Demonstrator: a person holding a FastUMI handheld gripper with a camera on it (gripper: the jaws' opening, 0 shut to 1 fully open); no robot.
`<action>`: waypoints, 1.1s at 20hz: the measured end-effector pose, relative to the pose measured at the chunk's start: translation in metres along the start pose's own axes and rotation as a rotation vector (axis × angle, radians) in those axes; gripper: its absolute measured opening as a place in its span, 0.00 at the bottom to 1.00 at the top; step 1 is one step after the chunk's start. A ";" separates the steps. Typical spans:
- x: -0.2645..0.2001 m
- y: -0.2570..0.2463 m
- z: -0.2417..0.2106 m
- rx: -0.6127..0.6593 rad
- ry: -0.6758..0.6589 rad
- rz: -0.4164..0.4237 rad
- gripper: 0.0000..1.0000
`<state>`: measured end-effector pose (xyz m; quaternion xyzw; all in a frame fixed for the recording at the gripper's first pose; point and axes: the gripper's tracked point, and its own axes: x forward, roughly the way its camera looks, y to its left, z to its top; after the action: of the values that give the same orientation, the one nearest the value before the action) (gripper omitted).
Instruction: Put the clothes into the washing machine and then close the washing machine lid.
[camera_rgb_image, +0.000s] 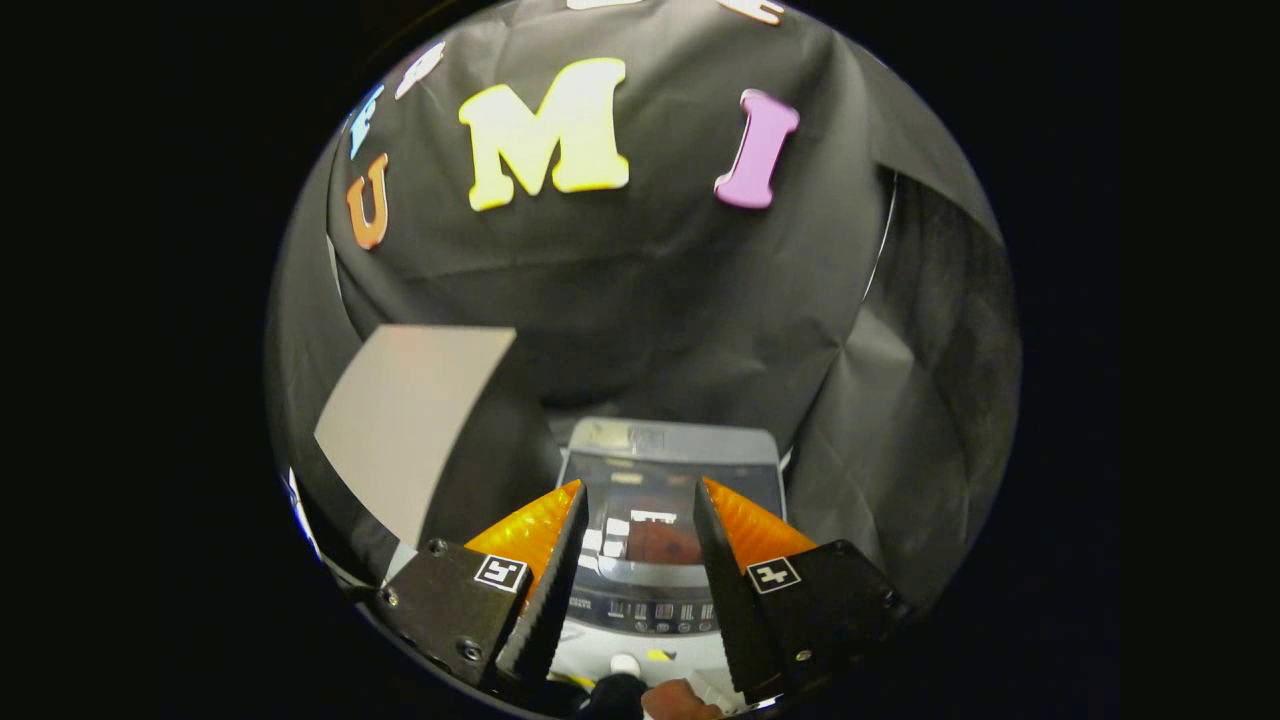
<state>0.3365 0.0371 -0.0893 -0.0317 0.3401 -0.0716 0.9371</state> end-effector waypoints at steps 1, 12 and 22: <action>-0.012 0.000 0.006 0.006 -0.041 0.006 0.63; -0.132 -0.003 0.060 -0.006 -0.431 0.061 0.64; -0.205 0.004 0.027 -0.019 -0.620 0.034 0.66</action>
<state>0.1989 0.0736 0.0607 -0.0551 0.0392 -0.0398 0.9969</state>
